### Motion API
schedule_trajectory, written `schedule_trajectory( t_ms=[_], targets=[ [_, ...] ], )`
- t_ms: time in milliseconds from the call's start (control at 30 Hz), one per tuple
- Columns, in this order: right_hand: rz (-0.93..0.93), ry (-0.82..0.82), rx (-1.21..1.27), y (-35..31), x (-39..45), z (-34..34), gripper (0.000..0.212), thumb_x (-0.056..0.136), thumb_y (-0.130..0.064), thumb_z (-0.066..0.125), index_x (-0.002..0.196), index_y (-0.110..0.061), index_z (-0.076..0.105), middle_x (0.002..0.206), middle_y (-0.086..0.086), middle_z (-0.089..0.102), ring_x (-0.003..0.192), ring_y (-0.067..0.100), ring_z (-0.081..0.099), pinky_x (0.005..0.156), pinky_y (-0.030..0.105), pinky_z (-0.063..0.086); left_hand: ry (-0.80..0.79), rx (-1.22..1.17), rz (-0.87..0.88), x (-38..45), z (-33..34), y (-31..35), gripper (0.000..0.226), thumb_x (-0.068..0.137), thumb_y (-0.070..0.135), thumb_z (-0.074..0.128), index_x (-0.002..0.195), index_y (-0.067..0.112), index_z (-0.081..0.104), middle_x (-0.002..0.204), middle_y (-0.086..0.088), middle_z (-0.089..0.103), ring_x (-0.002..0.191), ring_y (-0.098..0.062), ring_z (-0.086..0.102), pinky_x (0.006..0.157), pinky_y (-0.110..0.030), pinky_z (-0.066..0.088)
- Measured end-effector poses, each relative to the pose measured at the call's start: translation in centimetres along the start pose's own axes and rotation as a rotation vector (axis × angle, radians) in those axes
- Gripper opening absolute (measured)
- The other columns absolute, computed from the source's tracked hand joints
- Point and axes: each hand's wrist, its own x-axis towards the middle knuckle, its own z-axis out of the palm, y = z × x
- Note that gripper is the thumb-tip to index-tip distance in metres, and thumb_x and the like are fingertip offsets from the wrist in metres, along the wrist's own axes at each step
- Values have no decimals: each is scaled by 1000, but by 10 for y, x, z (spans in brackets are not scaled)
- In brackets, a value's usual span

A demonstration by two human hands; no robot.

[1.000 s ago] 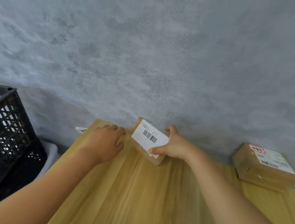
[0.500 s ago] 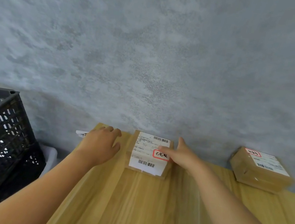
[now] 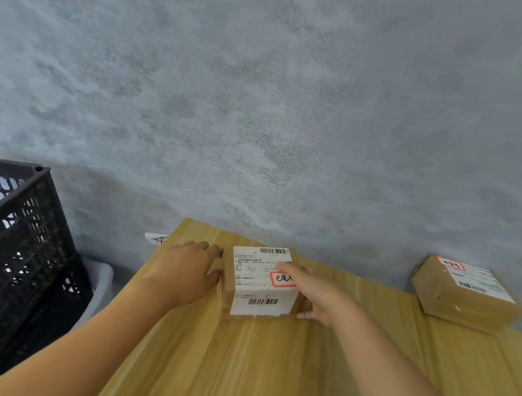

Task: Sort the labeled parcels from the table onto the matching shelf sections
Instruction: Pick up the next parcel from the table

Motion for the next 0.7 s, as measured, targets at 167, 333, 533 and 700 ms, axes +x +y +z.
schedule_trajectory(
  t_ms=[167, 333, 533, 700],
  targets=[
    [-47, -4, 178, -5, -19, 6, 41, 93, -44, 61, 126, -23, 49, 117, 2, 65, 113, 26, 59, 99, 55, 47, 50, -8, 13, -5, -12, -1, 31, 96, 35, 47, 123, 21, 50, 115, 3, 63, 104, -19, 60, 77, -32, 47],
    [-101, 48, 193, -1, -49, -11, 49, 87, -48, 68, 124, -19, 53, 110, 7, 70, 103, 27, 66, 86, 45, 55, 90, -26, 83, -3, -24, 3, 35, 96, 39, 48, 127, 23, 50, 118, 4, 63, 109, -20, 58, 76, -33, 45],
    [-163, 139, 187, 20, -96, -42, 49, 83, -53, 70, 119, -20, 66, 105, 0, 76, 97, 20, 68, 73, 35, 56, 71, 25, 174, 2, -34, 32, 43, 98, 42, 44, 138, 29, 46, 127, 6, 60, 115, -17, 58, 83, -32, 46],
    [-192, 318, 313, 49, -143, -72, 59, 78, -49, 78, 124, -20, 55, 114, -1, 72, 104, 15, 67, 73, 35, 58, 73, 28, 269, -2, -40, 83, 43, 97, 38, 47, 138, 26, 49, 126, 4, 60, 113, -19, 59, 81, -32, 47]
  ],
)
